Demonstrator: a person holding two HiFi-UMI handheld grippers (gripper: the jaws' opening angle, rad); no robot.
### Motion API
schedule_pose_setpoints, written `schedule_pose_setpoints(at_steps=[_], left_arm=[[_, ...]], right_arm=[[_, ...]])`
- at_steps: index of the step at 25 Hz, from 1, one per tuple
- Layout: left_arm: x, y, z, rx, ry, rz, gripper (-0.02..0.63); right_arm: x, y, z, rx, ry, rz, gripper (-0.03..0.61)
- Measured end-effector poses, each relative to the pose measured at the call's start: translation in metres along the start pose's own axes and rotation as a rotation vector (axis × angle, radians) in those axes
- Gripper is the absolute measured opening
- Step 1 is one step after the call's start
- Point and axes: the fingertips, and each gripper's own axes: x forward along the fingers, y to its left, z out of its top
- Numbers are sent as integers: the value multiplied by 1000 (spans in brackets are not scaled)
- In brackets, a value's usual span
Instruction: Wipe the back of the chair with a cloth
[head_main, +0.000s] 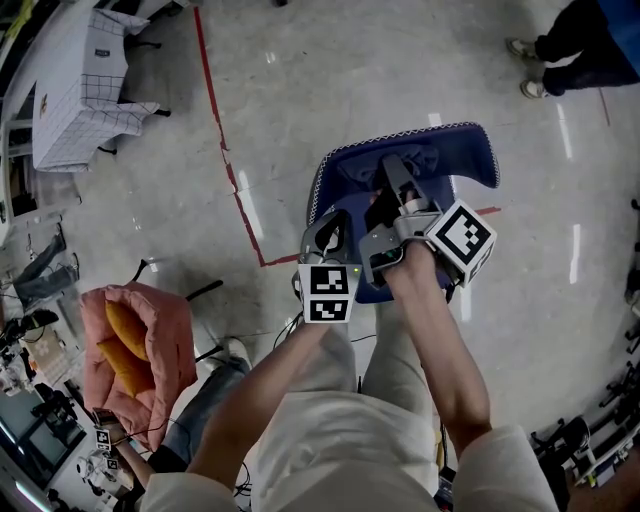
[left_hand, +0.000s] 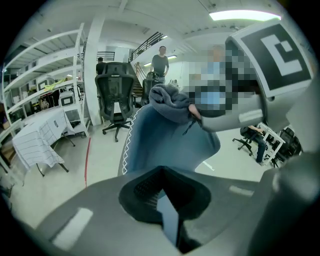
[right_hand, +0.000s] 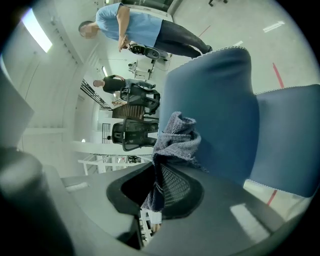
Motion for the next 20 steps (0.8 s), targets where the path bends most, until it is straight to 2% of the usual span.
schedule_pose_setpoints(at_steps=[5, 7, 12, 20], left_arm=[[1, -9, -1, 3, 1, -2, 0], [3, -7, -3, -5, 5, -1, 0], [9, 4, -8, -10, 16, 1, 0], [15, -23, -17, -8, 29, 2, 0]], right_arm=[[-14, 41, 12, -1, -37, 169, 61], [-19, 49, 18, -9, -58, 196, 61], [-23, 27, 27, -46, -78, 150, 61], [-60, -45, 50, -94, -48, 36, 61]])
